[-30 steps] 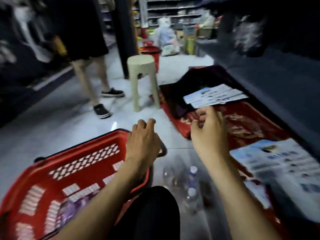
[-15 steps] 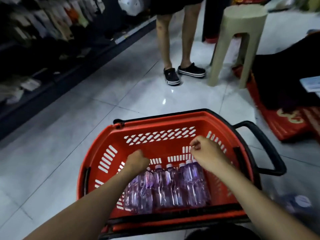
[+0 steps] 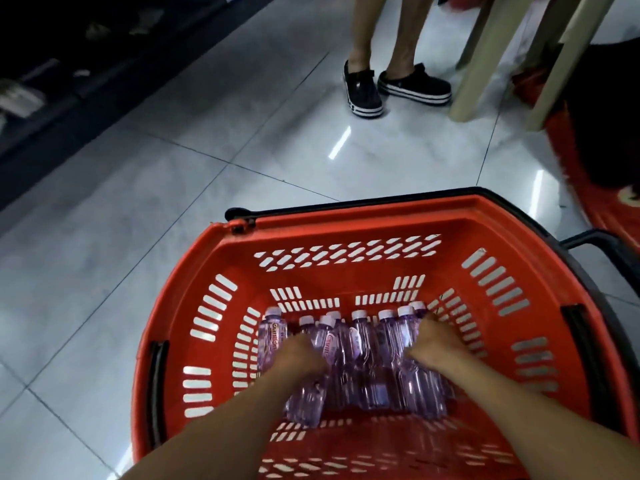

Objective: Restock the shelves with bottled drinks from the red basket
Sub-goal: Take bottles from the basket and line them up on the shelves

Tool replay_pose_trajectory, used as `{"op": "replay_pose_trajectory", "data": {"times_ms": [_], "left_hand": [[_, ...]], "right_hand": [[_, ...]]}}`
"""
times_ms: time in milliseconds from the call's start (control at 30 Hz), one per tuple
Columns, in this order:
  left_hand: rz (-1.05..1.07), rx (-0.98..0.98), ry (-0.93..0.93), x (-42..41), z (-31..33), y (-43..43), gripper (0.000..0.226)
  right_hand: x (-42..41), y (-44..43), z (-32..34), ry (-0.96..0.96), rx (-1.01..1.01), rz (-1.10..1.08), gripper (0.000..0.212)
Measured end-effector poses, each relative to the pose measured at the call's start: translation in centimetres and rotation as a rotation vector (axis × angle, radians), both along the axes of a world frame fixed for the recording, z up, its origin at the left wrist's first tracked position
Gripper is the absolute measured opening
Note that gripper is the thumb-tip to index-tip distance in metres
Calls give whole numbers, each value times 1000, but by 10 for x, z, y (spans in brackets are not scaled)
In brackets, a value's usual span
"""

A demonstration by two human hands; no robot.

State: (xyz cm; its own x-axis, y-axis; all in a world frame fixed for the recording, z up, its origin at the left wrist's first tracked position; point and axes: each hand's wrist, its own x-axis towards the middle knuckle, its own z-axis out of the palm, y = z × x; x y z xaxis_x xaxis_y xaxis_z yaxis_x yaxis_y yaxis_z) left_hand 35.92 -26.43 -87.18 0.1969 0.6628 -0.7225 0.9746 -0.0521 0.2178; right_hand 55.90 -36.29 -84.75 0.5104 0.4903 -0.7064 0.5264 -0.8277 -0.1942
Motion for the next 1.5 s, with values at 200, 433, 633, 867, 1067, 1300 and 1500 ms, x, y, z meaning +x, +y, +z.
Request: {"op": "replay_pose_trajectory", "data": {"times_ms": [200,433,633,867,1067,1300,1500], "left_hand": [[-11,-36,-36,-5,-25,-13,19],[240,-258,-200,-7,-6,-5,50],[274,-391,-537,21,51,1,42],[237,-385,-1009,64,167,-18,49],[83,-360,-1241,99,245,-61,47],[-250,-436,-1324,126,305,-160,43],[-482,-579,-1413,160,348,-290,42]], "right_hand": [[-15,-10,-23,88,13,-124,121],[3,-5,-7,324,52,-415,93],[-3,-1,56,678,341,-685,18],[20,-48,158,986,708,-908,45],[25,-126,222,884,1069,-913,32],[11,-251,280,631,1399,-985,42],[-17,-380,325,529,1613,-1144,42]]}}
